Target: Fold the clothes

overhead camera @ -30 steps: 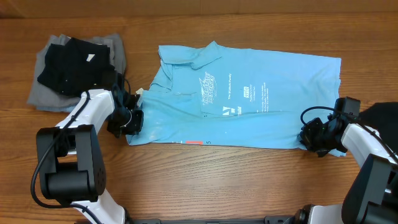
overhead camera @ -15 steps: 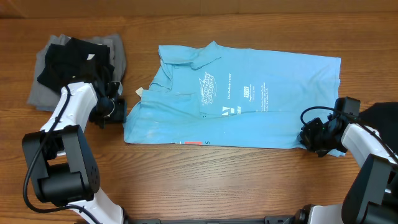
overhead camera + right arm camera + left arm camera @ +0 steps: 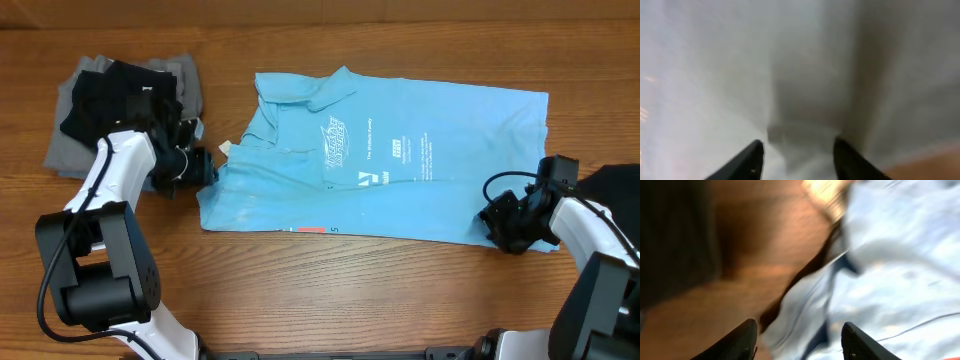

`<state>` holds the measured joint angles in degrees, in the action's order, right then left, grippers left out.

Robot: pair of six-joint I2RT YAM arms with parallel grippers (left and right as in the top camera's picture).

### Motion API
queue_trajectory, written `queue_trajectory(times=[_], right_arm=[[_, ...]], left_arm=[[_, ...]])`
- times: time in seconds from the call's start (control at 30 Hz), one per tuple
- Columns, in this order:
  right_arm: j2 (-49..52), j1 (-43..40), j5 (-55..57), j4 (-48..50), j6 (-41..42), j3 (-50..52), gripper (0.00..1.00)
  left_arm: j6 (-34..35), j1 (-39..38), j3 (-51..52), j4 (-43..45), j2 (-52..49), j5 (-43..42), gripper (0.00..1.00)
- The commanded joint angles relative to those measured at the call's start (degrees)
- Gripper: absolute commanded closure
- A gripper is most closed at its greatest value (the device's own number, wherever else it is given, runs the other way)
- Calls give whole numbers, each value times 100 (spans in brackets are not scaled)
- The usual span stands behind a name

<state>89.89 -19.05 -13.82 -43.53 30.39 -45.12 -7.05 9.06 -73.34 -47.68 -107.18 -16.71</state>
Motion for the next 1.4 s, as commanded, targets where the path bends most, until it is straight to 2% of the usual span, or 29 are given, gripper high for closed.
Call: queue_trajectory(times=[0.0,0.07,0.1,0.17,0.23,0.33,0.43,0.5,0.57,0.8,0.87,0.93,1.0,1.37], right_arm=[[-544,-24,39,-35,-83,-177,46],[-739,-4,-356,39,-289,-177,46],[-848,39,-514,76,-540,-179,46],[-879,39,-404,79,-535,-177,43],[-879,24,-409,122,-538,-179,41],[-879,24,-428,186,-538,-177,37],[-879,24,-428,184,-535,-177,36],[-876,24,-426,188,-535,-177,36],[-876,24,-424,190,-535,-177,35],[-876,24,-382,284,-533,-177,33],[-876,24,-380,284,-535,-177,33],[-876,24,-356,295,-535,-177,33],[-876,24,-319,293,-533,-177,32],[-876,24,-286,289,-535,-177,32]], left_arm=[[-345,-13,-326,157,-81,-1659,43],[-345,-149,-437,240,-81,-2050,44],[-367,-376,-540,284,-81,-2033,43],[-483,-662,-634,361,-81,-1910,39],[-542,-1099,-721,546,-81,-1513,32],[-1021,-2031,-730,946,-122,-225,14],[-1305,-2592,-730,1335,-295,575,13],[-1447,-2811,-730,1637,-533,931,24],[-1462,-2863,-730,1799,-796,916,31],[-1484,-2865,-732,1993,-1272,920,49],[-1484,-2868,-732,2009,-1272,894,59],[-1484,-2870,-730,1950,-1272,743,74],[-1471,-2870,-745,1891,-1270,719,82],[-1458,-2922,-1912,595,-1257,625,90]])
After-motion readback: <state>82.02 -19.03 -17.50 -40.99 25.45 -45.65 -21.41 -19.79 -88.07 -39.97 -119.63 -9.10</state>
